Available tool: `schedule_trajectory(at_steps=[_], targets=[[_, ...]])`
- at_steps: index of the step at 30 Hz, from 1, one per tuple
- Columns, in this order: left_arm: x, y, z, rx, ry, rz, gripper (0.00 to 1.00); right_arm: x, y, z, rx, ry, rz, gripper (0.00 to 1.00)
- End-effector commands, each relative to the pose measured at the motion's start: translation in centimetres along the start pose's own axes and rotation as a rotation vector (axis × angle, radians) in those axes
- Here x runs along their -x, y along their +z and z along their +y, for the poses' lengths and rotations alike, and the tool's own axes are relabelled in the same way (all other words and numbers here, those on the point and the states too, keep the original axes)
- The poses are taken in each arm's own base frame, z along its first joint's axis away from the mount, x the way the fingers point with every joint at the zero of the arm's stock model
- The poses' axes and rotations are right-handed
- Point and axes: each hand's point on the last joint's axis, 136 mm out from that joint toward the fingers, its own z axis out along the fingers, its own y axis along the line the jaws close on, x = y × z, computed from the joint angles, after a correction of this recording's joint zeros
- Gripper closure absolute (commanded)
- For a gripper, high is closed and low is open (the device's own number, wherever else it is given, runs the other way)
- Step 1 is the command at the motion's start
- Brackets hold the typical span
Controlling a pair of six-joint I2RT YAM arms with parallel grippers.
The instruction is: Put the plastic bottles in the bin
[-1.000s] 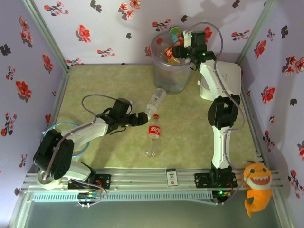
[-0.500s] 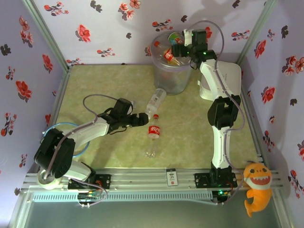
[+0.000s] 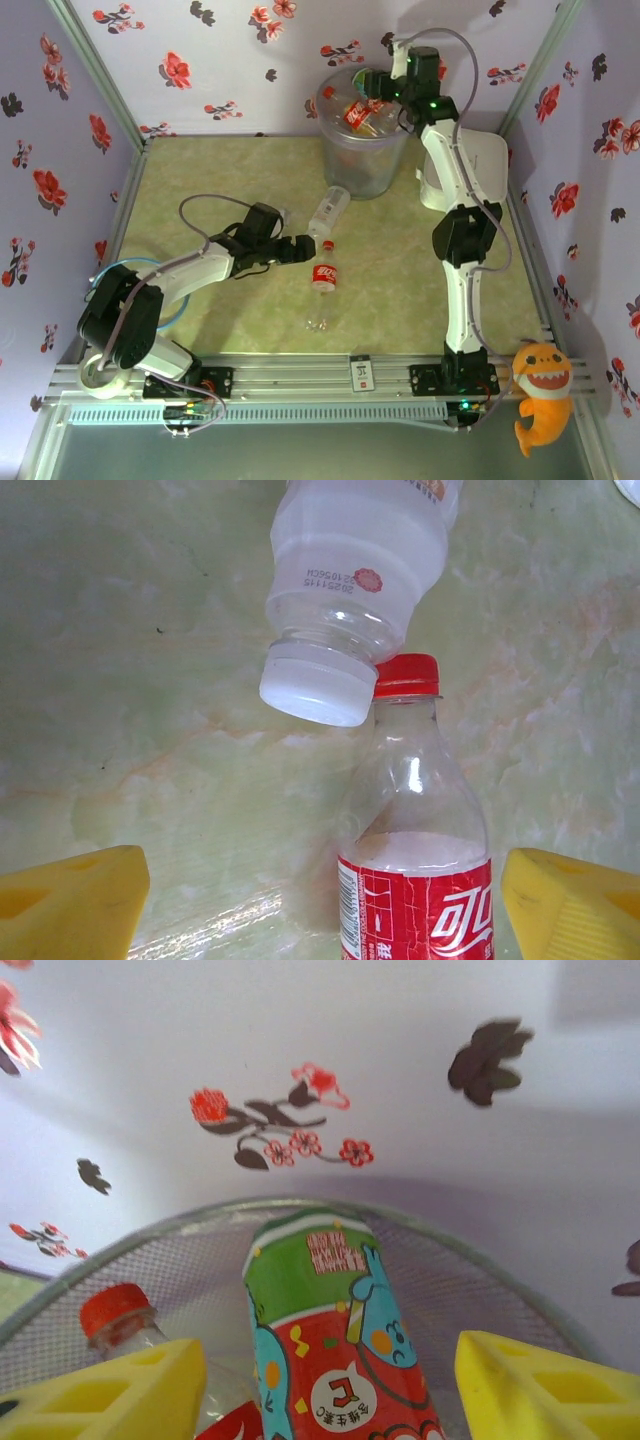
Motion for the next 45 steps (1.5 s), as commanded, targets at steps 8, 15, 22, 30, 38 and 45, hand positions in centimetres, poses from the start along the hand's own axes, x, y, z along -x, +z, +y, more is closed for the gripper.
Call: schedule_trajectory(at_steps=[8,15,22,30,38,45], targets=[[0.7,0.1,-0.7,0.004,0.04,-0.001,0.08,-1.6,1.5,0.5,0.028,0.036,0.019,0.44],[0.5,0.2,-0.7,0.003,0.039,0.002,0.08,-4.2,3.0,0.6,0.04,0.054,0.072,0.51],[0.4,0.1,-0.7,0.002,0.04,0.001,0.08,-6.8,3.1,2.2,0.059,0.026,0.147,0.51],[0.3,0.0,-0.8,0.002,0.054,0.002,0.08,-1.7,0.4,3.1,0.058,0.005,0.043,0.48],[0.5,0.1,-0.9,0.0,0.059,-0.001,0.08,4.6,-4.6,4.2,0.059,-0.015,-0.078,0.23],[0.0,0.0,-0.8,0.006,0.067,0.015,0.08,4.8,-9.5,4.6,0.041,0.014,-0.058,0.13]])
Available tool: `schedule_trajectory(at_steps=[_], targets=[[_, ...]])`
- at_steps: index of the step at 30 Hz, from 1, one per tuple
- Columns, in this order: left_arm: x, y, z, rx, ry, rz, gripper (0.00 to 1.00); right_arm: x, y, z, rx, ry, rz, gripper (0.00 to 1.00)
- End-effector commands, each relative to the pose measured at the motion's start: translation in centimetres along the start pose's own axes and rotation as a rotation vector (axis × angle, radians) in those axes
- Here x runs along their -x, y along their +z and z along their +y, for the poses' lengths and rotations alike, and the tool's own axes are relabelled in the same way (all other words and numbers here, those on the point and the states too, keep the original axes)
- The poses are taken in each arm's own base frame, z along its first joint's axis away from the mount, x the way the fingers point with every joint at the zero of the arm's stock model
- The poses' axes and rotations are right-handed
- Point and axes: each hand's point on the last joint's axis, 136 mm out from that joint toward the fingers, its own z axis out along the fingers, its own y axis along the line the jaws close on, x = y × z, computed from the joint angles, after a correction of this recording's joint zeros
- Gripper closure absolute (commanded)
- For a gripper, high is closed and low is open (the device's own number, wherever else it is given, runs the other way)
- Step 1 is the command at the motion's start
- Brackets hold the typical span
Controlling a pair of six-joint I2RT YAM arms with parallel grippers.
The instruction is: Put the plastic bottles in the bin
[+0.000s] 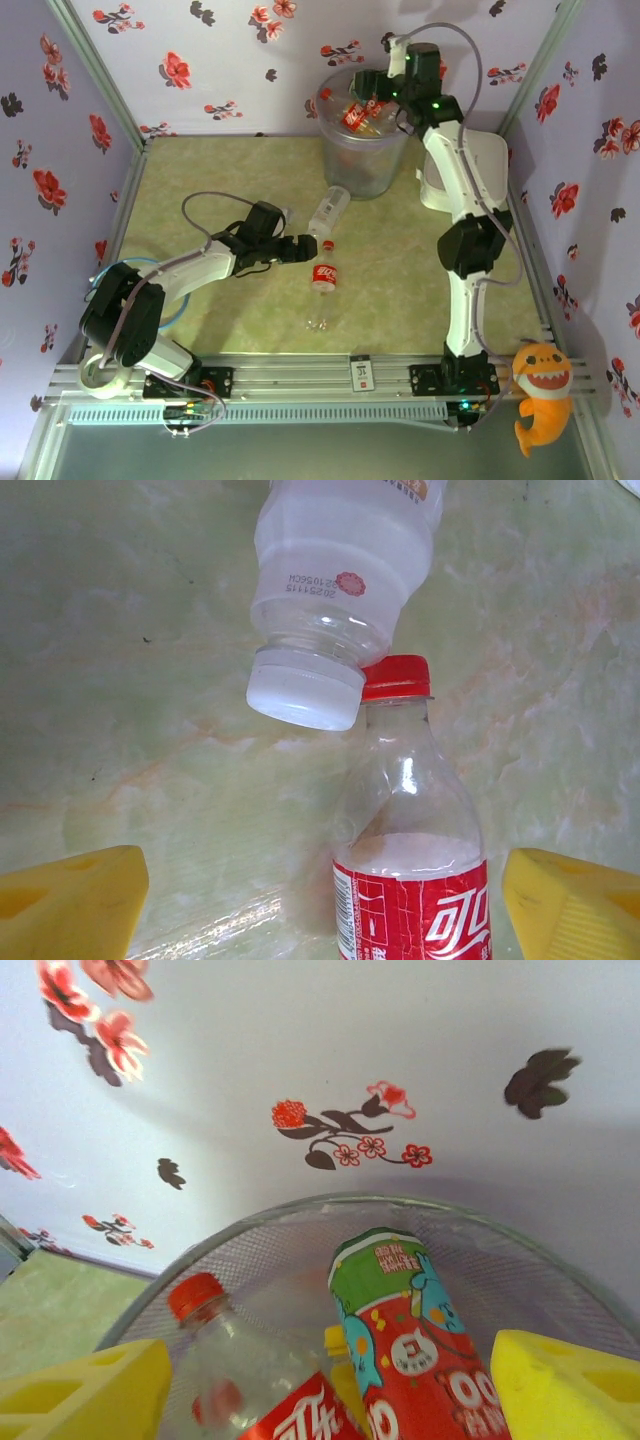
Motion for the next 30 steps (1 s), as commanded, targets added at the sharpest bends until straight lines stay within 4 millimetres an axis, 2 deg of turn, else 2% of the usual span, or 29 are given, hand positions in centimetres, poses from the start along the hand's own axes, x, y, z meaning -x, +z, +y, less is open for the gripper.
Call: schedule_trajectory(at_steps=[1,4,7,12,18,21,24,30], targets=[[-0.2,-0.2,-0.5,0.006,0.039,0.01,0.08,1.9,-4.6,0.8,-0.013,0.016,-0.036,0.12],[-0.4,-0.3,-0.8,0.006,0.038,0.019,0.08,0.1,-7.8,0.9,-0.036,0.043,-0.006,0.08],[-0.8,-0.2,-1.7,-0.002,0.048,0.03,0.08,-2.5,-11.3,0.6,-0.074,0.075,0.022,0.06],[-1.8,0.6,-2.9,0.023,0.104,0.093,0.13,-9.1,-16.1,0.2,-0.123,0.127,0.145,0.05],[-3.5,1.3,-4.3,0.06,0.198,0.178,0.18,-17.5,-20.8,-1.5,-0.231,0.203,0.248,0.05],[-4.5,1.9,-4.5,0.082,0.228,0.222,0.21,-20.3,-22.6,-2.3,-0.279,0.256,0.256,0.05],[-5.2,2.6,-4.6,0.096,0.247,0.249,0.22,-22.2,-23.5,-2.8,-0.308,0.3,0.247,0.05],[-6.0,4.2,-4.2,0.114,0.256,0.282,0.22,-23.1,-23.4,-2.8,-0.303,0.333,0.239,0.05]])
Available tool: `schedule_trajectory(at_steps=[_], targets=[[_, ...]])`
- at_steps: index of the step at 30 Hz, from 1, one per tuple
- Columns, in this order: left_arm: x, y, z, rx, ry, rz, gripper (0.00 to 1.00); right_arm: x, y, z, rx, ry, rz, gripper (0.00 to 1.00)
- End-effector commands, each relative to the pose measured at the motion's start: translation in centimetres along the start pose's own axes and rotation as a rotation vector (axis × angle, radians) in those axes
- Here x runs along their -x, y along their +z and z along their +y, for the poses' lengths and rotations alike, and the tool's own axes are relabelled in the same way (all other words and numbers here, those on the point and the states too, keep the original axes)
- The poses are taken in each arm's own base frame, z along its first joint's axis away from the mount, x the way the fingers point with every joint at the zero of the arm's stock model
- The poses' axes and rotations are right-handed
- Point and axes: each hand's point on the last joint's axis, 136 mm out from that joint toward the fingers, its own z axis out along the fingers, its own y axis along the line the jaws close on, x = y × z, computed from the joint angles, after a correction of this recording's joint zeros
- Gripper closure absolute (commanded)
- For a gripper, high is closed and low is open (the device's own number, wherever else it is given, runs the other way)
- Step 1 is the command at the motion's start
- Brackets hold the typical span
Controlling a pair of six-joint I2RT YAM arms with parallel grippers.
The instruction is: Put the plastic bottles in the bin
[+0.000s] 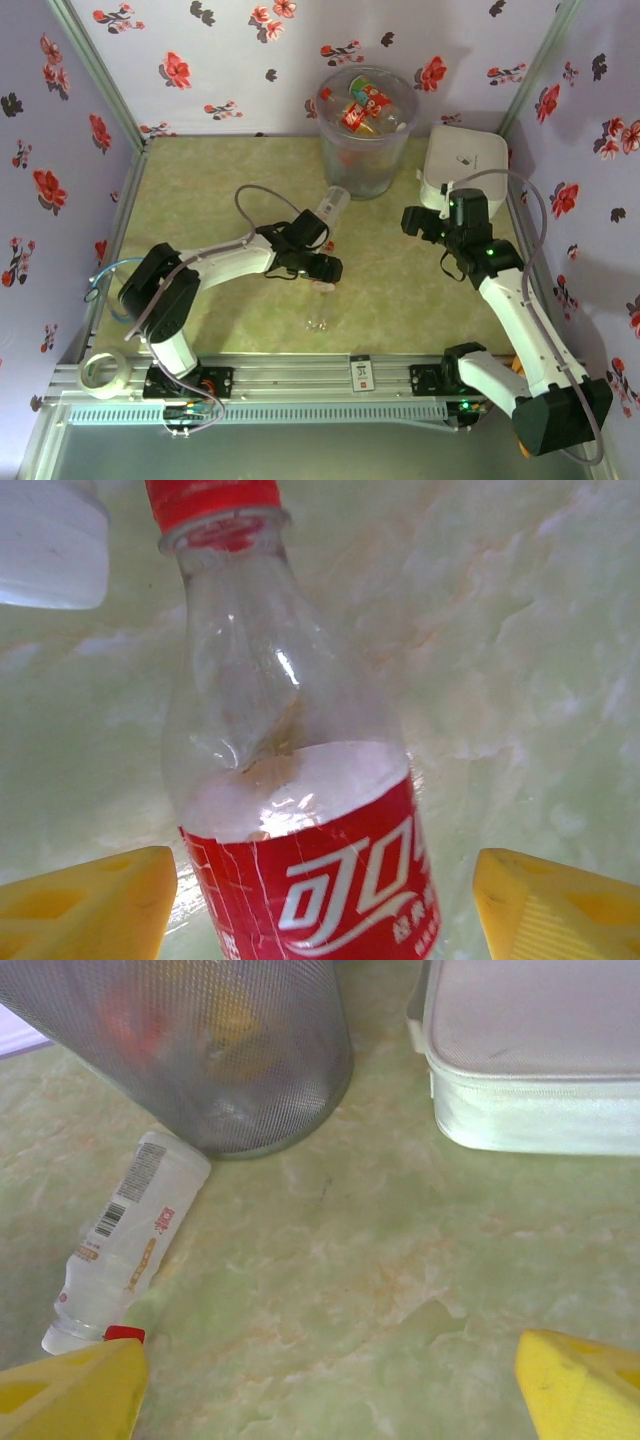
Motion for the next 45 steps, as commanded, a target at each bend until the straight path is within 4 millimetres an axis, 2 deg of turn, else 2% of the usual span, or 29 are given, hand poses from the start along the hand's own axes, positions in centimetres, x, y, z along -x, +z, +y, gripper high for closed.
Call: schedule_trajectory(at_steps=[1,6,15,23,29,32,37,40,42,45], targets=[[0.0,0.7,0.1,0.032,0.035,0.022,0.22,1.3,0.0,0.1,0.004,0.046,-0.061,0.05],[-0.2,1.7,0.2,0.04,0.03,0.039,0.26,1.2,0.6,0.4,0.024,0.056,-0.051,0.05],[0.0,1.4,0.1,0.037,0.026,0.029,0.4,0.6,0.8,0.3,0.024,0.062,-0.037,0.05],[0.8,-0.2,-0.5,0.015,0.022,-0.012,0.45,0.7,0.6,0.6,0.04,0.057,-0.033,0.05],[2.2,-3.3,-0.8,-0.016,0.005,-0.086,0.45,0.0,0.7,1.5,0.092,0.052,0.015,0.05],[3.0,-5.1,0.1,-0.024,-0.021,-0.136,0.45,-1.1,0.9,3.1,0.185,0.042,0.069,0.05],[5.0,-8.8,2.6,-0.049,-0.108,-0.257,0.46,-3.4,0.7,7.0,0.413,0.04,0.176,0.05],[6.8,-11.5,4.2,-0.115,-0.191,-0.38,0.48,-4.4,0.5,10.1,0.555,0.044,0.197,0.05],[8.2,-13.4,5.2,-0.169,-0.246,-0.469,0.5,-5.3,0.4,12.8,0.663,0.042,0.226,0.05],[9.8,-15.6,5.9,-0.238,-0.293,-0.567,0.51,-7.0,0.8,16.4,0.759,0.01,0.281,0.05]])
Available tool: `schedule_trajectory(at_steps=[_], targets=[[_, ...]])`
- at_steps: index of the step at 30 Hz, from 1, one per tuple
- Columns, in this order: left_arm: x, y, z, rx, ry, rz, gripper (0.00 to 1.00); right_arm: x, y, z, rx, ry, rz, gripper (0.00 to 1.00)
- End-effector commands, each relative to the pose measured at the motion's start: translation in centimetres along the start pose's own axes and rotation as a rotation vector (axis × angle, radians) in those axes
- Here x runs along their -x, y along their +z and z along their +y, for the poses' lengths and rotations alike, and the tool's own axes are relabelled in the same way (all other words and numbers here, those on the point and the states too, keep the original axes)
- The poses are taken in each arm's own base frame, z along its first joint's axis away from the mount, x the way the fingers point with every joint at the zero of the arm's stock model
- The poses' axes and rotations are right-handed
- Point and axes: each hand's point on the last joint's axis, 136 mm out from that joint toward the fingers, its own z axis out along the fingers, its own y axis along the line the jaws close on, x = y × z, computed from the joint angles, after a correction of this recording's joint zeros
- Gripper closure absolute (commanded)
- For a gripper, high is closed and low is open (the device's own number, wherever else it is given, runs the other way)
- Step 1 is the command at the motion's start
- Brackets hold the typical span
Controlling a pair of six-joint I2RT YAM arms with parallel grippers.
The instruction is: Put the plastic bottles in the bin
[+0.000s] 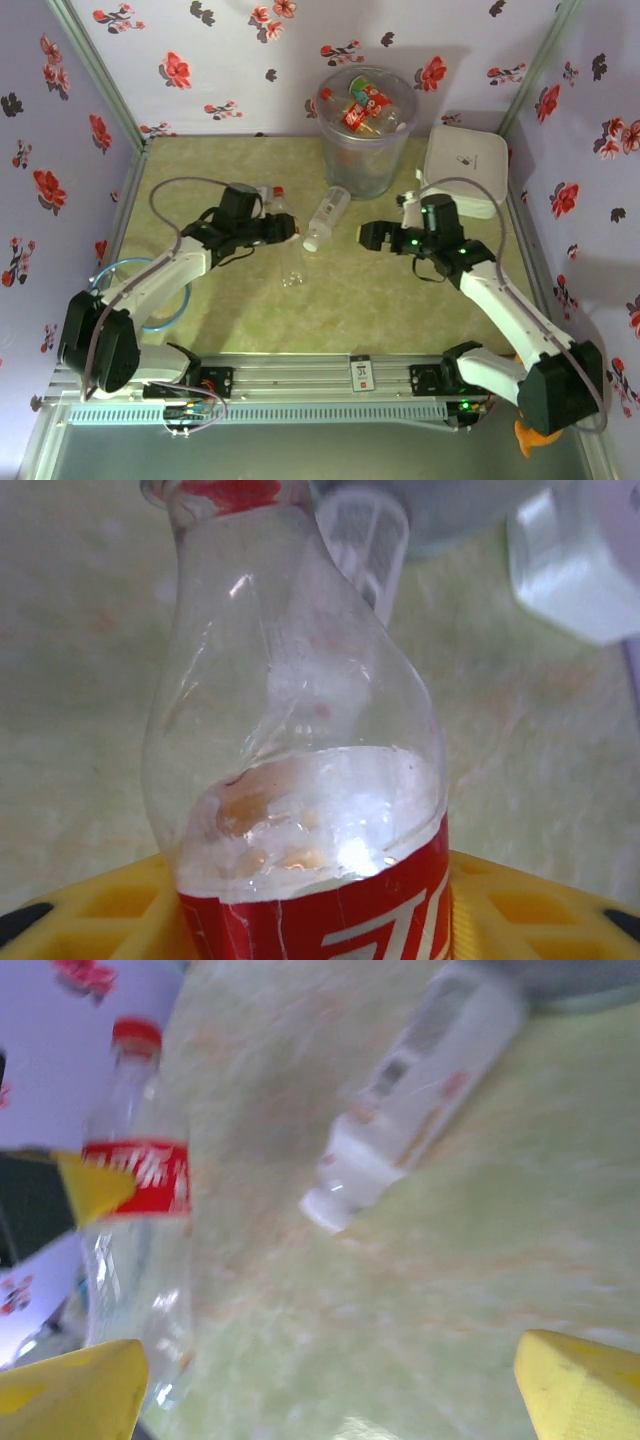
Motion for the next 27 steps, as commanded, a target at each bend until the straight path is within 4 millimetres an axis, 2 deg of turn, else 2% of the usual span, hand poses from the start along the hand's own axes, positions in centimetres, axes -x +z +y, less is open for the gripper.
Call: schedule_trajectory(at_steps=[1,6,9,11,15,23,27], targets=[[3.2,-1.6,-2.3,-0.15,-0.058,-0.124,0.5,-0.5,2.5,4.6,0.192,-0.031,0.041,0.05],[4.5,-2.0,-3.2,-0.211,-0.081,-0.15,0.5,-1.5,6.3,8.3,0.303,-0.078,0.11,0.06],[4.8,-1.7,-3.6,-0.239,-0.094,-0.15,0.5,-1.7,7.5,11.1,0.404,-0.112,0.138,0.08],[5.0,-1.6,-4.3,-0.279,-0.091,-0.148,0.5,-1.4,8.1,11.8,0.422,-0.127,0.128,0.09],[4.9,-1.3,-5.3,-0.332,-0.064,-0.125,0.5,-0.6,9.1,12.3,0.437,-0.129,0.123,0.11],[5.1,-0.7,-5.3,-0.355,-0.096,-0.134,0.5,0.1,9.5,13.3,0.481,-0.122,0.133,0.15],[5.3,-0.4,-5.7,-0.389,-0.117,-0.141,0.5,-0.1,10.5,13.3,0.49,-0.107,0.154,0.24]])
